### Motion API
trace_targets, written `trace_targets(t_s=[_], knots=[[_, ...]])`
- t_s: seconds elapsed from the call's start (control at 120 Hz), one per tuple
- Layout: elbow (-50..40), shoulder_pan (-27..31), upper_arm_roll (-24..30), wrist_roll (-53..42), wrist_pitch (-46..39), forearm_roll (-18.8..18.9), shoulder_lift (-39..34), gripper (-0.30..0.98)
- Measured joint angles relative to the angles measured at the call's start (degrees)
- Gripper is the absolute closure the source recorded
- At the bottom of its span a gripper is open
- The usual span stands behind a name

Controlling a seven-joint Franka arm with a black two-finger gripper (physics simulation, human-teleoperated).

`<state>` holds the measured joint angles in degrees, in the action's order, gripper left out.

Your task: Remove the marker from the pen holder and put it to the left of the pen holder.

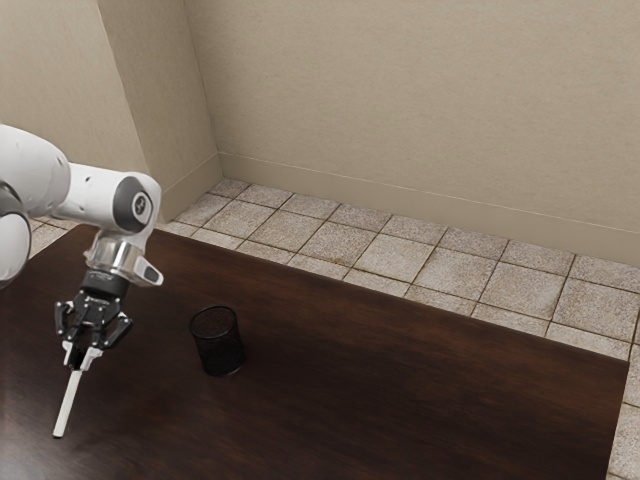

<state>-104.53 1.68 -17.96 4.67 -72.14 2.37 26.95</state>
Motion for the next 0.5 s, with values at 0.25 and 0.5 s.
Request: trace_targets(t_s=[0.25,0.5], knots=[[14.2,-11.5,1.2,-0.4,-6.6,3.2,-20.4,0.18],[14.7,-18.1,1.4,-1.2,-12.8,4.3,-26.9,0.07]])
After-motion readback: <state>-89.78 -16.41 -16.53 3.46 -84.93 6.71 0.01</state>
